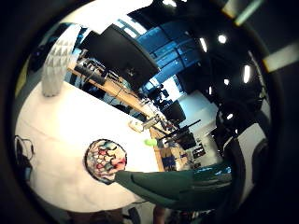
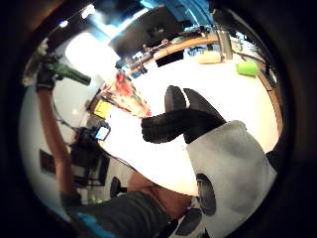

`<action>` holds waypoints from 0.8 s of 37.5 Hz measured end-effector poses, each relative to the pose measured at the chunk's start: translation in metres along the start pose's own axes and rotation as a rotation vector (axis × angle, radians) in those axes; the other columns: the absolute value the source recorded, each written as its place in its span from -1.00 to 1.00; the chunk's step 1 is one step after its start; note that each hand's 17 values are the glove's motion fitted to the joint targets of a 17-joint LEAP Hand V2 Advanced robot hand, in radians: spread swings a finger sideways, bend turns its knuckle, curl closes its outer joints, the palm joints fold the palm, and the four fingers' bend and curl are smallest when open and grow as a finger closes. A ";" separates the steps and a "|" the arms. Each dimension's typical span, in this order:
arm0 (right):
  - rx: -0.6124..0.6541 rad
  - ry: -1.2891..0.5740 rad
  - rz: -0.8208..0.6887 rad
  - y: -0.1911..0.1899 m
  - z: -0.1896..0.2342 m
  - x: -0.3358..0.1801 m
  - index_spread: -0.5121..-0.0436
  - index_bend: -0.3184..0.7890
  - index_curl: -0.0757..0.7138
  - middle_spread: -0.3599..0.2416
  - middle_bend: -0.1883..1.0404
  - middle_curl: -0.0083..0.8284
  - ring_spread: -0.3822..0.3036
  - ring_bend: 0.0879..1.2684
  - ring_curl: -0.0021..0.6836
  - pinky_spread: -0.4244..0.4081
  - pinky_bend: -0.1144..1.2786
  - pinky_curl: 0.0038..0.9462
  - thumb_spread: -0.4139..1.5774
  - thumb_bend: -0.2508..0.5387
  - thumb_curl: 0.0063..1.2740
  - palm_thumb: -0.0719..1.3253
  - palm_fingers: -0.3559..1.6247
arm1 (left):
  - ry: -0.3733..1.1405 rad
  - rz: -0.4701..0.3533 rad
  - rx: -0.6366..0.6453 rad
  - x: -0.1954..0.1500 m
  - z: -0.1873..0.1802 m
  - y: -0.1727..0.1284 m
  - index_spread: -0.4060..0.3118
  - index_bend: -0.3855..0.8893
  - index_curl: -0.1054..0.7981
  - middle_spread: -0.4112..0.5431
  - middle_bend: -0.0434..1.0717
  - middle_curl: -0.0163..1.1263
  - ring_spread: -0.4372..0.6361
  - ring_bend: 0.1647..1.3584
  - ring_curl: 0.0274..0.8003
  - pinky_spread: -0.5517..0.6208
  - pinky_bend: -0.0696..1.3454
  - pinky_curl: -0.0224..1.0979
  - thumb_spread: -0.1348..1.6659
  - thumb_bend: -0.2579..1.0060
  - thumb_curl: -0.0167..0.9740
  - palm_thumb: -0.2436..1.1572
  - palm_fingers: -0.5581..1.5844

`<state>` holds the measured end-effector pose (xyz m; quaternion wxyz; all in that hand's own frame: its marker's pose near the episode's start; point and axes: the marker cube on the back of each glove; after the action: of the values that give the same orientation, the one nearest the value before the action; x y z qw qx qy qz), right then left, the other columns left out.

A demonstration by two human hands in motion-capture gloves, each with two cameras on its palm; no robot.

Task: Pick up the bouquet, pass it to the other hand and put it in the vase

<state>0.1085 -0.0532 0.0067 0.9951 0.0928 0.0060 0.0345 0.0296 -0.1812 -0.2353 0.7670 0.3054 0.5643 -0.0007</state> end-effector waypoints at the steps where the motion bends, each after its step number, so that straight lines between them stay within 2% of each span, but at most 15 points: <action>1: 0.000 0.001 -0.001 0.001 -0.001 0.000 -0.24 -0.07 0.30 0.34 -0.40 -0.07 0.62 -0.84 -0.15 0.85 -0.33 -0.29 0.58 -0.43 -0.26 -0.14 -0.27 | 0.013 -0.015 0.006 -0.003 -0.002 -0.003 -0.89 0.15 0.45 -0.94 0.50 0.07 -0.90 0.14 0.18 -0.84 0.01 -0.12 0.18 -0.65 -0.05 0.25 0.84; 9: 0.014 0.004 0.010 0.003 -0.008 0.006 -0.26 -0.08 0.28 0.38 -0.41 -0.12 0.70 -0.86 -0.22 0.90 -0.34 -0.30 0.59 -0.41 -0.30 -0.13 -0.29 | 0.047 -0.102 0.017 -0.049 -0.011 -0.026 -0.89 0.13 0.48 -0.94 0.52 0.07 -0.90 0.15 0.18 -0.84 0.02 -0.13 0.22 -0.64 -0.11 0.24 0.83; 14: 0.055 -0.009 0.011 -0.001 -0.011 0.009 -0.30 -0.07 0.27 0.38 -0.42 -0.15 0.72 -0.86 -0.25 0.92 -0.35 -0.30 0.59 -0.41 -0.32 -0.13 -0.29 | 0.064 -0.176 -0.075 -0.083 -0.002 -0.023 -0.88 0.11 0.49 -0.93 0.49 0.06 -0.89 0.15 0.17 -0.83 0.01 -0.14 0.23 -0.64 -0.14 0.22 0.80; 17: 0.056 -0.011 0.006 -0.001 -0.012 0.007 -0.31 -0.08 0.27 0.40 -0.42 -0.16 0.73 -0.86 -0.26 0.93 -0.34 -0.30 0.59 -0.41 -0.33 -0.13 -0.30 | 0.104 -0.242 -0.156 -0.103 0.006 -0.014 -0.85 0.11 0.49 -0.90 0.44 0.05 -0.87 0.14 0.16 -0.73 -0.19 -0.20 0.22 -0.64 -0.16 0.22 0.64; 19: 0.049 -0.011 0.003 0.001 -0.013 0.004 -0.30 -0.08 0.27 0.40 -0.43 -0.17 0.72 -0.84 -0.26 0.93 -0.35 -0.30 0.59 -0.41 -0.34 -0.12 -0.31 | 0.127 -0.272 -0.187 -0.116 0.010 -0.009 -0.79 0.03 0.47 -0.87 0.35 0.03 -0.84 0.08 0.14 -0.64 -0.27 -0.22 0.23 -0.61 -0.16 0.26 0.50; 20: 0.047 -0.010 0.001 0.001 -0.014 0.003 -0.29 -0.07 0.27 0.41 -0.43 -0.17 0.72 -0.84 -0.26 0.93 -0.35 -0.29 0.59 -0.41 -0.34 -0.12 -0.31 | 0.138 -0.284 -0.200 -0.123 0.011 -0.007 -0.78 0.01 0.46 -0.86 0.33 0.03 -0.83 0.07 0.14 -0.63 -0.29 -0.22 0.23 -0.61 -0.17 0.27 0.51; 21: 0.048 -0.009 -0.001 0.001 -0.014 0.001 -0.29 -0.07 0.27 0.41 -0.42 -0.18 0.72 -0.84 -0.26 0.93 -0.35 -0.29 0.59 -0.41 -0.34 -0.12 -0.31 | 0.151 -0.296 -0.215 -0.130 0.013 -0.004 -0.74 -0.05 0.43 -0.84 0.27 0.02 -0.82 0.02 0.12 -0.57 -0.32 -0.23 0.23 -0.59 -0.16 0.31 0.43; 22: 0.051 -0.009 -0.005 0.001 -0.014 0.000 -0.29 -0.08 0.26 0.41 -0.42 -0.18 0.72 -0.84 -0.26 0.93 -0.35 -0.29 0.59 -0.41 -0.35 -0.11 -0.31 | 0.162 -0.309 -0.230 -0.136 0.013 0.000 -0.74 -0.06 0.44 -0.84 0.28 0.04 -0.82 0.01 0.14 -0.57 -0.32 -0.23 0.23 -0.61 -0.17 0.31 0.47; 23: 0.056 -0.008 -0.008 0.001 -0.015 -0.002 -0.29 -0.08 0.26 0.42 -0.42 -0.19 0.72 -0.84 -0.26 0.93 -0.35 -0.29 0.59 -0.41 -0.35 -0.11 -0.31 | 0.171 -0.321 -0.245 -0.143 0.014 0.003 -0.67 -0.16 0.39 -0.82 0.21 0.01 -0.80 -0.05 0.10 -0.48 -0.35 -0.25 0.23 -0.60 -0.17 0.34 0.35; 25: 0.063 -0.012 -0.016 0.000 -0.016 -0.005 -0.28 -0.07 0.26 0.42 -0.43 -0.20 0.73 -0.85 -0.27 0.92 -0.36 -0.29 0.59 -0.41 -0.35 -0.11 -0.31 | 0.176 -0.342 -0.275 -0.153 0.012 0.009 -0.57 -0.23 0.36 -0.77 0.11 0.00 -0.78 -0.12 0.11 -0.33 -0.35 -0.22 0.22 -0.61 -0.17 0.35 0.17; 26: 0.068 -0.017 -0.020 -0.001 -0.018 -0.007 -0.28 -0.07 0.26 0.42 -0.43 -0.20 0.73 -0.84 -0.27 0.92 -0.36 -0.29 0.59 -0.41 -0.36 -0.11 -0.31 | 0.172 -0.352 -0.293 -0.157 0.011 0.012 -0.50 -0.29 0.32 -0.72 0.01 -0.01 -0.71 -0.16 0.12 -0.25 -0.30 -0.19 0.22 -0.61 -0.18 0.36 0.06; 27: 0.073 -0.023 -0.024 -0.001 -0.019 -0.010 -0.28 -0.08 0.26 0.43 -0.43 -0.21 0.72 -0.84 -0.27 0.92 -0.36 -0.29 0.59 -0.41 -0.36 -0.11 -0.32 | 0.164 -0.361 -0.312 -0.160 0.009 0.015 -0.40 -0.32 0.29 -0.63 -0.17 -0.05 -0.62 -0.15 0.14 -0.14 -0.24 -0.16 0.21 -0.62 -0.18 0.36 -0.07; 30: 0.082 -0.032 -0.034 -0.004 -0.020 -0.016 -0.28 -0.08 0.26 0.42 -0.43 -0.22 0.72 -0.84 -0.27 0.91 -0.37 -0.29 0.58 -0.41 -0.36 -0.11 -0.32 | 0.100 -0.367 -0.375 -0.169 0.002 0.024 -0.19 -0.36 0.18 -0.43 -0.37 -0.10 -0.42 -0.15 0.10 0.09 -0.16 -0.16 0.20 -0.64 -0.19 0.35 -0.21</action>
<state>0.0926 -0.0543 -0.0136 0.9909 0.1338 -0.0072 0.0158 -0.0215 -0.2206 -0.0777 0.7683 0.0499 0.6378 -0.0201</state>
